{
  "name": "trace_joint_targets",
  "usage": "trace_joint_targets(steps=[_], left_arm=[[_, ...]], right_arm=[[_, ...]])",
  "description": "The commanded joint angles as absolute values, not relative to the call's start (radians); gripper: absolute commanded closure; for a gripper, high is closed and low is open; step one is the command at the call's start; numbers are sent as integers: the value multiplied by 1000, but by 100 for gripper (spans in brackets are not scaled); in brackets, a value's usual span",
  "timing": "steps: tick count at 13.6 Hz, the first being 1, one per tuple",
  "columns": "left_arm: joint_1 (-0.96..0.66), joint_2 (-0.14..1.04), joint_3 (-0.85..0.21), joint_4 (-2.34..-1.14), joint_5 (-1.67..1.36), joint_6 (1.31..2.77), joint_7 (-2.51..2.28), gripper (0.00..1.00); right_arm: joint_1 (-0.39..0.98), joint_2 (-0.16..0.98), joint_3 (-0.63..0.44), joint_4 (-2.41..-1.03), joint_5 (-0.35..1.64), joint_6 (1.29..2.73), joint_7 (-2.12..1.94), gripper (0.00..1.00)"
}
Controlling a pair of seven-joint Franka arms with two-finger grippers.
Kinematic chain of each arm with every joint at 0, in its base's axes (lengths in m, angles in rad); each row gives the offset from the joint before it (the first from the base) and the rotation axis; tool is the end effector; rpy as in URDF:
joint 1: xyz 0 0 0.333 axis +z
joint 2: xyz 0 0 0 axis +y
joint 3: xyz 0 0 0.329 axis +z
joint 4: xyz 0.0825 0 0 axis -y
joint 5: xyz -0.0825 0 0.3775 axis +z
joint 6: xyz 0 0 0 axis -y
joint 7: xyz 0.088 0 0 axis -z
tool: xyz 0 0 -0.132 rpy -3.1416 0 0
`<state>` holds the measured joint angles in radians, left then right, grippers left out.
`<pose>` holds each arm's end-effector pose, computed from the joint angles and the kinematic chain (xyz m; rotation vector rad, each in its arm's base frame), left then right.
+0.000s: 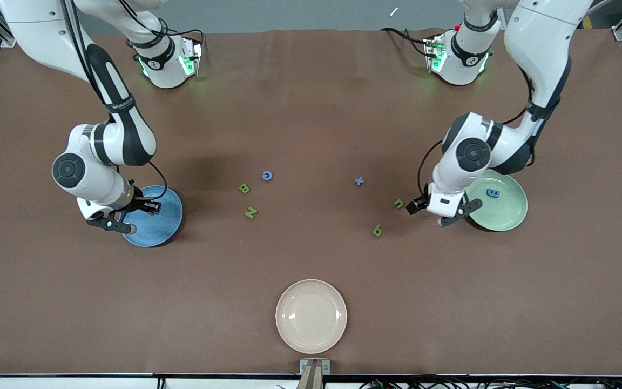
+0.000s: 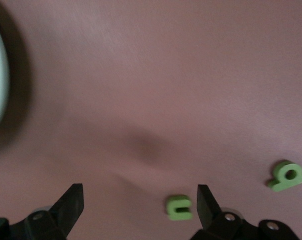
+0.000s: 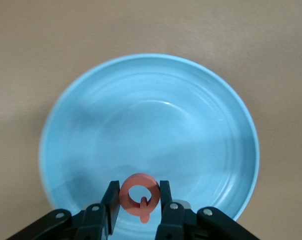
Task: Sort uppercase to blue plate, lowercase to green plate
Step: 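Grasp the green u with the left gripper while the right gripper grasps the Z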
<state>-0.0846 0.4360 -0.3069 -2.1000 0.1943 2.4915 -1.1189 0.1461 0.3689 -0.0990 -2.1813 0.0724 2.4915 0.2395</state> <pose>0.5378 -0.2202 0.2085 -3.0005 -0.9233 0.0317 0.5543 0.0260 0.2068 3.1150 -0.3846 -0.0884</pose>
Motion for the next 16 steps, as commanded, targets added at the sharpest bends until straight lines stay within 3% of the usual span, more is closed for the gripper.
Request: trace_joint_targets(steps=[1, 2, 6, 9, 13, 16], left_arm=[[-129, 474, -304, -2063, 210, 2486, -1325, 0], [-136, 489, -305, -2063, 210, 2497, -1341, 0], [-146, 534, -305, -2066, 210, 2572, -1344, 1], [-155, 540, -304, -2071, 212, 2577, -1341, 8], [-155, 554, -304, -2075, 212, 2599, -1341, 35], [-155, 555, -302, -2077, 212, 2599, -1339, 54]], right_arm=[[133, 371, -81, -2206, 67, 2517, 239, 54], [135, 368, -81, -2206, 67, 2513, 241, 1], [165, 344, -71, -2181, 80, 2438, 325, 0], [302, 333, -67, -2154, 80, 2431, 577, 0], [477, 360, -67, -2071, 84, 2442, 875, 0], [558, 460, -69, -1971, 84, 2476, 1031, 0]])
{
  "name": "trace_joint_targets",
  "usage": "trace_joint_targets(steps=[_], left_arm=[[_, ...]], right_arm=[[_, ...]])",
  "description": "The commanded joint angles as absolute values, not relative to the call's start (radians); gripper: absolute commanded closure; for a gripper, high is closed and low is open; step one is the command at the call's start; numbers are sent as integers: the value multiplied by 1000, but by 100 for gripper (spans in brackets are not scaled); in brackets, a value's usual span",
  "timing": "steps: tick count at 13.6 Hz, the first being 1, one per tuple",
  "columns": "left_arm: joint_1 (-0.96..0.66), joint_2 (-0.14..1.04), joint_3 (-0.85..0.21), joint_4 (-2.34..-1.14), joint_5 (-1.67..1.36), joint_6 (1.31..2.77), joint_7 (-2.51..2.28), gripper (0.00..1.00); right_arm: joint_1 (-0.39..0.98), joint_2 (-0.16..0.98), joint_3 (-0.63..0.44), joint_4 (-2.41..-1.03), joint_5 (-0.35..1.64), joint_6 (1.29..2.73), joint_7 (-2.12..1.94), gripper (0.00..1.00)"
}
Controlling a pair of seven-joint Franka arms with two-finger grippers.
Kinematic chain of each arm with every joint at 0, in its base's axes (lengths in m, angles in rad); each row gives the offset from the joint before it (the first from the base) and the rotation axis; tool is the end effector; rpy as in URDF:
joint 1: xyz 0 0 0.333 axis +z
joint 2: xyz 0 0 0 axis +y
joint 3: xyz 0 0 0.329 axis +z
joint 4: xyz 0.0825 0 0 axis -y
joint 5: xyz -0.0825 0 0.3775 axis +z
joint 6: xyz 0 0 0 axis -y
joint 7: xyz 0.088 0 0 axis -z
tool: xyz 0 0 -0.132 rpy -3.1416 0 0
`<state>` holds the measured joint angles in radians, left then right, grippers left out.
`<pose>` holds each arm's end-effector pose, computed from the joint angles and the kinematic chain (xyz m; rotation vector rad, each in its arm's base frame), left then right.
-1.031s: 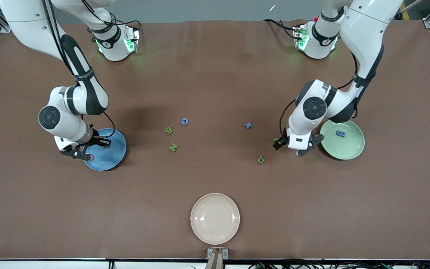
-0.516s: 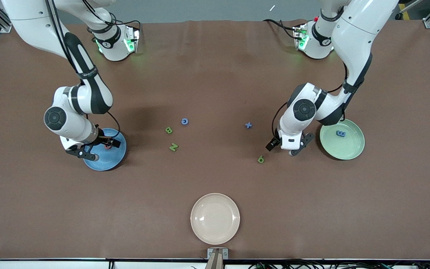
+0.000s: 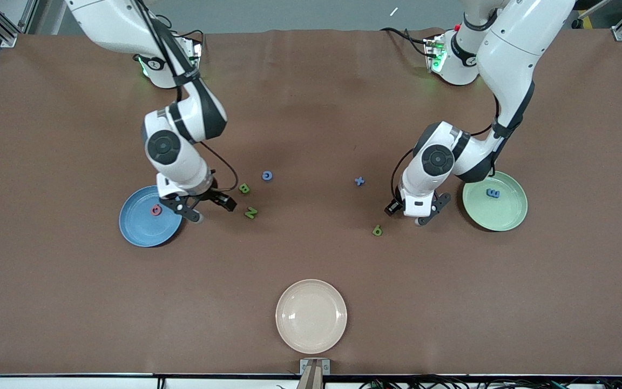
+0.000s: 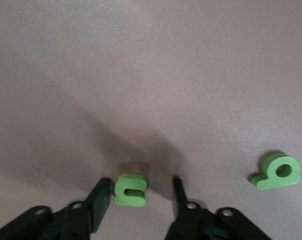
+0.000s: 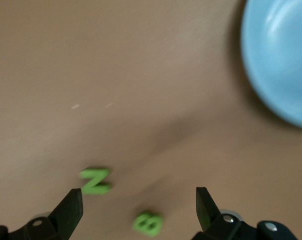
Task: Sort uppercase to blue plate, lowercase to green plate
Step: 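Grasp the green u with the left gripper while the right gripper grasps the Z, then place the u on the green plate while the right gripper places Z on blue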
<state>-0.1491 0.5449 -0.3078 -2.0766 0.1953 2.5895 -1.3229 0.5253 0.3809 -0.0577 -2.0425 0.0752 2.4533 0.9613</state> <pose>0.5266 -0.2622 0.1649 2.8925 1.1239 -0.0637 0.5360 0.2728 0.2488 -2.9856 0.8369 -0.0086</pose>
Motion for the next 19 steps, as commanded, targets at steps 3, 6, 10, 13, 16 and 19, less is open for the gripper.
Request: trace_joint_targets(steps=[3, 6, 10, 13, 16, 19], left_arm=[[-152, 554, -302, -2075, 212, 2599, -1330, 78], [-146, 543, -302, -2075, 213, 2599, -1325, 90], [-108, 448, -305, -2114, 213, 2583, -1219, 93], [-65, 376, -307, -2172, 213, 2540, -1056, 93], [9, 296, -307, -2255, 213, 2503, -829, 93], [112, 249, -307, -2319, 213, 2503, -593, 93]], right_arm=[[583, 528, -69, -1957, 83, 2584, 1032, 17], [601, 566, -69, -1950, 81, 2608, 1034, 21], [603, 586, -69, -1950, 83, 2608, 1035, 24], [618, 586, -69, -1951, 83, 2605, 1051, 27], [621, 589, -69, -1954, 83, 2605, 1051, 35], [621, 595, -69, -1954, 83, 2605, 1051, 60]])
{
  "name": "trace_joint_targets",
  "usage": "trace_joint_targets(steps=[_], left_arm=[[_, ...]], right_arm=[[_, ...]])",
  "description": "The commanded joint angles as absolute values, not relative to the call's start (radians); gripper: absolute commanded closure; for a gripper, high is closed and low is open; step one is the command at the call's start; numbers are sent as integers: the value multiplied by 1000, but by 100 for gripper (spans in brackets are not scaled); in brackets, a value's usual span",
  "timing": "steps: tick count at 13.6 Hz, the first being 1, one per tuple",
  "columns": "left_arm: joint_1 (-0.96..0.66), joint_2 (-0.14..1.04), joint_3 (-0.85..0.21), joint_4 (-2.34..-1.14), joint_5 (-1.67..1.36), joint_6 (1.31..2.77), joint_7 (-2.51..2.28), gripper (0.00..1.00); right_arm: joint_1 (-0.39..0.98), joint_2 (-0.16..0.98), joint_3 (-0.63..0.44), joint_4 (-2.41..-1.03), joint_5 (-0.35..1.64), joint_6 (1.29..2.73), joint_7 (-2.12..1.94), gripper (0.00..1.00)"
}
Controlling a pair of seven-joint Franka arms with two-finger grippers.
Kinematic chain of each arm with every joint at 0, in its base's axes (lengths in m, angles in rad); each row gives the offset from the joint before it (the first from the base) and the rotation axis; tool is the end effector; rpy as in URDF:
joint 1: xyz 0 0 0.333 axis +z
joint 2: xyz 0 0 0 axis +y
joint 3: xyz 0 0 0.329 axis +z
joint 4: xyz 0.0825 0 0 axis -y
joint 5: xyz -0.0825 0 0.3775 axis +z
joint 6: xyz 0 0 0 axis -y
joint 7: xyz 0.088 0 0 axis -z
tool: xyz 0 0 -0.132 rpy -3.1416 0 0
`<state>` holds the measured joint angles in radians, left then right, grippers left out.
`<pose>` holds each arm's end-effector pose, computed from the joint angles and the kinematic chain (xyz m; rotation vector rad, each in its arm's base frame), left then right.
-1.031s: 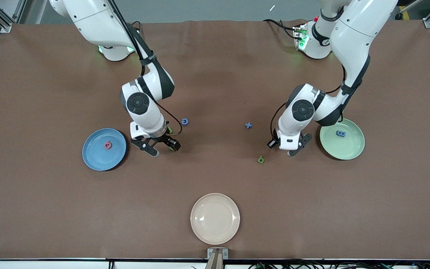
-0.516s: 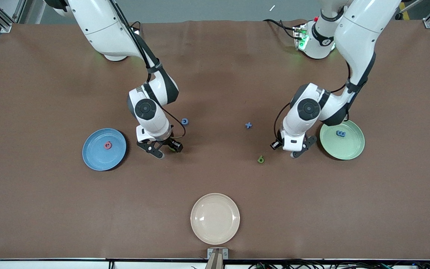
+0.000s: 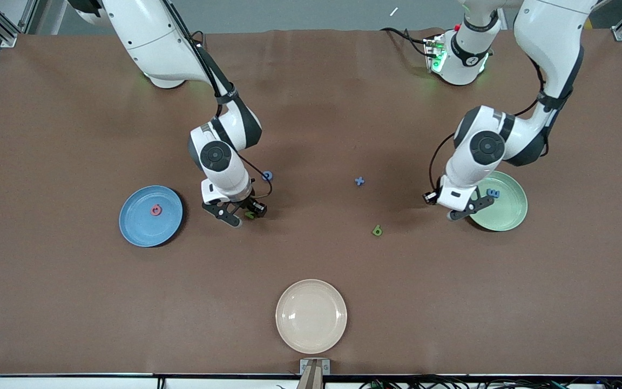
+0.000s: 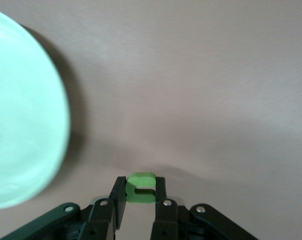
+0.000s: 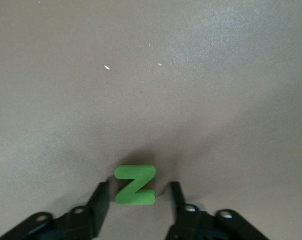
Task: Sort uppercase to blue plate, lowercase to green plate
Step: 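Place the u on the green plate while the right gripper places Z on blue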
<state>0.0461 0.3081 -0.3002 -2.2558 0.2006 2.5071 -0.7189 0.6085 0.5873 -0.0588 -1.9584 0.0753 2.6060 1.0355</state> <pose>0.5181 -0.1361 0.2209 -3.0642 -0.4824 0.0314 0.5346 0.3278 0.1692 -2.9798 0.8223 -0.0584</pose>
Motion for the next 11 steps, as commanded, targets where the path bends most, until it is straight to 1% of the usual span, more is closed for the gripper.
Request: trace_joint_targets(steps=[1, 3, 4, 5, 6, 8, 9, 11], left_arm=[[151, 247, -307, -2324, 213, 2505, -506, 93], [225, 252, -307, -2330, 213, 2507, -386, 93], [250, 258, -305, -2329, 213, 2508, -341, 93], [276, 274, -304, -2324, 213, 2517, -295, 93], [290, 290, -304, -2319, 213, 2540, -257, 93], [330, 327, -302, -2312, 213, 2595, -198, 93], [343, 345, -301, -2300, 213, 2603, -161, 93], [351, 357, -296, -2287, 213, 2603, -115, 93]], right_arm=[[621, 595, -69, -1954, 83, 2605, 1051, 70], [618, 594, -69, -1953, 83, 2594, 1051, 95], [612, 594, -71, -1951, 83, 2591, 1045, 99], [604, 582, -71, -1953, 81, 2576, 1036, 100], [604, 568, -78, -1947, 78, 2510, 1026, 100], [571, 497, -84, -1931, 71, 2357, 984, 100], [546, 458, -84, -1931, 71, 2277, 923, 100], [496, 390, -84, -1937, 69, 2166, 835, 100]])
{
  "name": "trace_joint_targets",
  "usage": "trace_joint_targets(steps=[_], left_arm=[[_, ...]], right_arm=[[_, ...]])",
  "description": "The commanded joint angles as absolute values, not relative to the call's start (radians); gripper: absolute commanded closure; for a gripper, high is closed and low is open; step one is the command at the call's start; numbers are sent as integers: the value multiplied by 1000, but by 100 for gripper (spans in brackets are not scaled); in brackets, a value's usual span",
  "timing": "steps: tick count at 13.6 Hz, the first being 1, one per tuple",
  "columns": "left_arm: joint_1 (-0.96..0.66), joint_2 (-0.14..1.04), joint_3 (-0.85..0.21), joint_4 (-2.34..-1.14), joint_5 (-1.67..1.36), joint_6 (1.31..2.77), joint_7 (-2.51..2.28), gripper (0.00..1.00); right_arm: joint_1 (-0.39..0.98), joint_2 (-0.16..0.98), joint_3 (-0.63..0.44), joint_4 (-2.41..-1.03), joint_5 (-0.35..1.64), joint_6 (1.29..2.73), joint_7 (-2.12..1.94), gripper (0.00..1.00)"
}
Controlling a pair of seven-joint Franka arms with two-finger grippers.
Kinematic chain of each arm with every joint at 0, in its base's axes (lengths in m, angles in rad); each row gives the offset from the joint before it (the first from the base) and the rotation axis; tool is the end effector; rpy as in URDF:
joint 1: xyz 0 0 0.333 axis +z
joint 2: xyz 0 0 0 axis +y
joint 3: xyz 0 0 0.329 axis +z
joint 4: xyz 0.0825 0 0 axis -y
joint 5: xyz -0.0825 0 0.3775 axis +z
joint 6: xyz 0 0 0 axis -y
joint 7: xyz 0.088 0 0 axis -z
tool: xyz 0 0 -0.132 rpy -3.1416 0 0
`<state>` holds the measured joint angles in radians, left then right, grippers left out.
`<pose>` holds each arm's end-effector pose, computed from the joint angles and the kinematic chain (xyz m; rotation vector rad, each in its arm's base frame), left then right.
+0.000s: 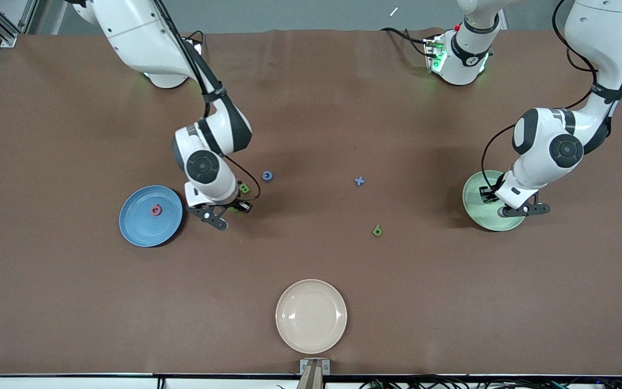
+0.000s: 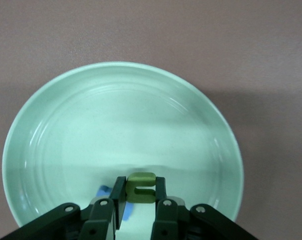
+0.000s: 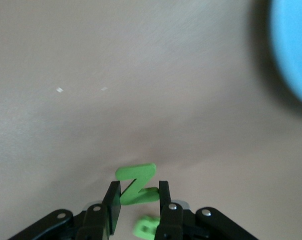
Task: Sort uppercase to blue plate, lowercase to green plate
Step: 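Place the u on the green plate while the right gripper places Z on blue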
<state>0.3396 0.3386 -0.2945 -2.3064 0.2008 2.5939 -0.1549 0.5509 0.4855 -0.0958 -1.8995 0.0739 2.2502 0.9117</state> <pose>0.5224 0.0172 0.1948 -3.1343 -0.0642 0.0450 0.5503 0.2754 0.2262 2.9663 -0.7555 -0.1653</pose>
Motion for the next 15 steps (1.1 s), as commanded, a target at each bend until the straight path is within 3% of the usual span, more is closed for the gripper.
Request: trace_joint_targets(steps=[1, 5, 8, 9, 11, 13, 15], left_arm=[[362, 368, -296, -2278, 215, 2603, -103, 93], [432, 414, -298, -2243, 362, 2603, -100, 92], [434, 423, -298, -2235, 367, 2603, -100, 91], [433, 422, -298, -2237, 367, 2603, -101, 82], [431, 413, -299, -2237, 373, 2603, -98, 21], [428, 368, -310, -2235, 373, 2551, -101, 5], [428, 306, -360, -2223, 359, 2430, -109, 1]], right_arm=[[468, 362, -84, -1950, 69, 2140, 792, 100], [335, 324, -84, -2008, 69, 2155, 643, 100], [267, 325, -84, -2080, 69, 2271, 554, 100], [234, 331, -83, -2100, 69, 2302, 520, 100], [210, 333, -84, -2109, 69, 2319, 494, 100], [201, 353, -84, -2118, 69, 2370, 492, 100], [201, 388, -83, -2134, 69, 2449, 494, 100]])
